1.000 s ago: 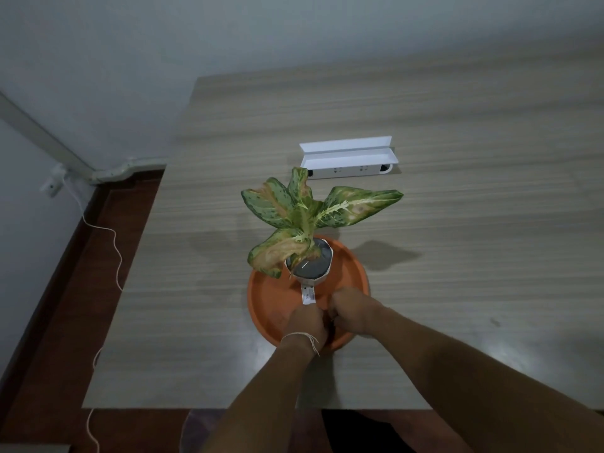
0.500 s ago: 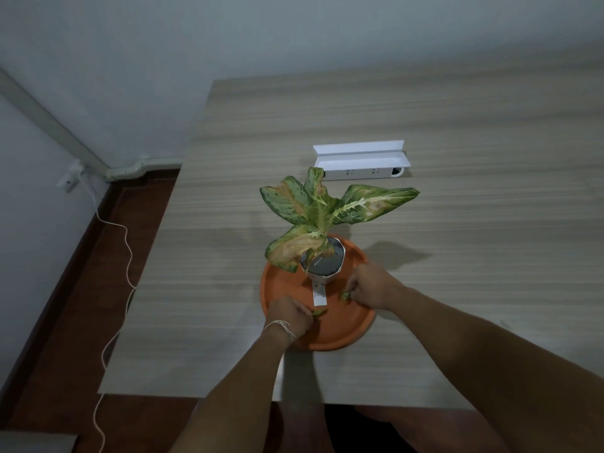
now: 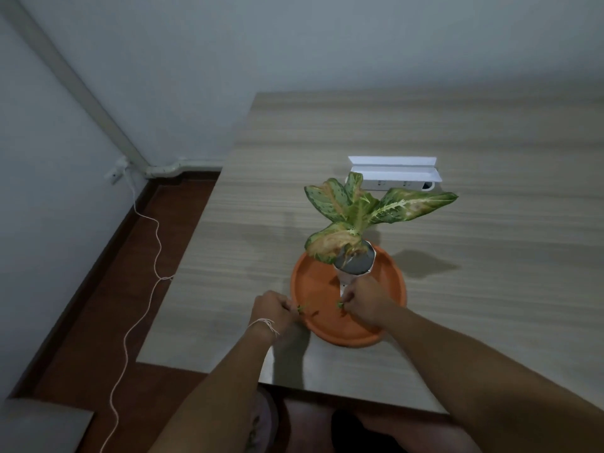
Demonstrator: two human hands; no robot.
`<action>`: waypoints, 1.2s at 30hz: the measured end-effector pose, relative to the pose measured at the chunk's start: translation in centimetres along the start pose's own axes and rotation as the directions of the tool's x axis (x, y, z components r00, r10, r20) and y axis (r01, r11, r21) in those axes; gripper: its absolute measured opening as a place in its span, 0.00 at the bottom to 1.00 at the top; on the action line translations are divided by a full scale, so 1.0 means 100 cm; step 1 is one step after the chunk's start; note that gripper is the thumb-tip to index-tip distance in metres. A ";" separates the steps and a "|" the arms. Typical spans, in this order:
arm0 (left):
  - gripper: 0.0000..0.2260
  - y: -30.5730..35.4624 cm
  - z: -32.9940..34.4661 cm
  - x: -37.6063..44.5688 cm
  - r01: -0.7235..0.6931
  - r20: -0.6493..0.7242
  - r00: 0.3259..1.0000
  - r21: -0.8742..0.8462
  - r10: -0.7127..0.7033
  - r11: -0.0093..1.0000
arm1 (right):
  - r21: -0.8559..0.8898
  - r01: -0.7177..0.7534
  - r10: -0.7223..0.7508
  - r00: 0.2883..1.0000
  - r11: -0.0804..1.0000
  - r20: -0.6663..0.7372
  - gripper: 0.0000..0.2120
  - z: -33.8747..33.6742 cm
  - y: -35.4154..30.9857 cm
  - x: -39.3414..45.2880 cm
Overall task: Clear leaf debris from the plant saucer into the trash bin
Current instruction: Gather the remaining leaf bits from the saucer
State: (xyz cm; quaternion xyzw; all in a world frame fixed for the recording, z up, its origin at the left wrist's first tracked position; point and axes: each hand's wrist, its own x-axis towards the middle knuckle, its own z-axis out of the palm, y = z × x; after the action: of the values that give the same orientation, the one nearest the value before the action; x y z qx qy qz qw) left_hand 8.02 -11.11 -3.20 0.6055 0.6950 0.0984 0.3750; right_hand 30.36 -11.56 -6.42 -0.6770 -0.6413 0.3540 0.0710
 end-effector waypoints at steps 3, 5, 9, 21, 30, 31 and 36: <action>0.05 -0.025 -0.024 -0.011 0.032 -0.064 0.997 -0.025 -0.034 0.999 | -0.017 0.019 -0.018 0.998 1.000 0.065 0.03 0.020 -0.029 -0.001; 0.04 -0.046 -0.041 -0.021 0.046 -0.114 0.992 -0.034 -0.050 0.998 | -0.062 0.070 -0.065 0.995 0.996 0.081 0.05 0.033 -0.052 -0.002; 0.03 -0.095 -0.071 -0.048 0.089 -0.198 0.975 -0.051 -0.098 0.995 | -0.097 0.182 -0.171 0.979 0.979 0.109 0.08 0.058 -0.105 -0.004; 0.03 -0.281 -0.130 -0.138 0.345 -0.353 0.851 -0.185 -0.390 0.920 | -0.071 0.562 -0.537 0.815 0.824 0.218 0.05 0.190 -0.313 -0.006; 0.03 -0.346 -0.108 -0.171 0.440 -0.312 0.790 -0.309 -0.527 0.843 | -0.050 0.598 -0.532 0.746 0.800 0.400 0.04 0.285 -0.338 -0.028; 0.03 -0.351 -0.104 -0.172 0.448 -0.307 0.782 -0.328 -0.542 0.832 | -0.051 0.573 -0.507 0.761 0.818 0.406 0.03 0.291 -0.332 -0.027; 0.02 -0.373 -0.064 -0.155 0.484 -0.257 0.744 -0.428 -0.617 0.763 | 0.022 0.374 -0.353 0.853 0.927 0.384 0.03 0.335 -0.288 -0.009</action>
State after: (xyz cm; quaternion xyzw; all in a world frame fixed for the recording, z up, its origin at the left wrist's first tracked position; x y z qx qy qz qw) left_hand -24.98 -32.50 -14.50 0.2650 0.8763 0.2139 0.3409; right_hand -12.20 -19.54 -14.99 -0.4634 -0.7682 0.4417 -0.0073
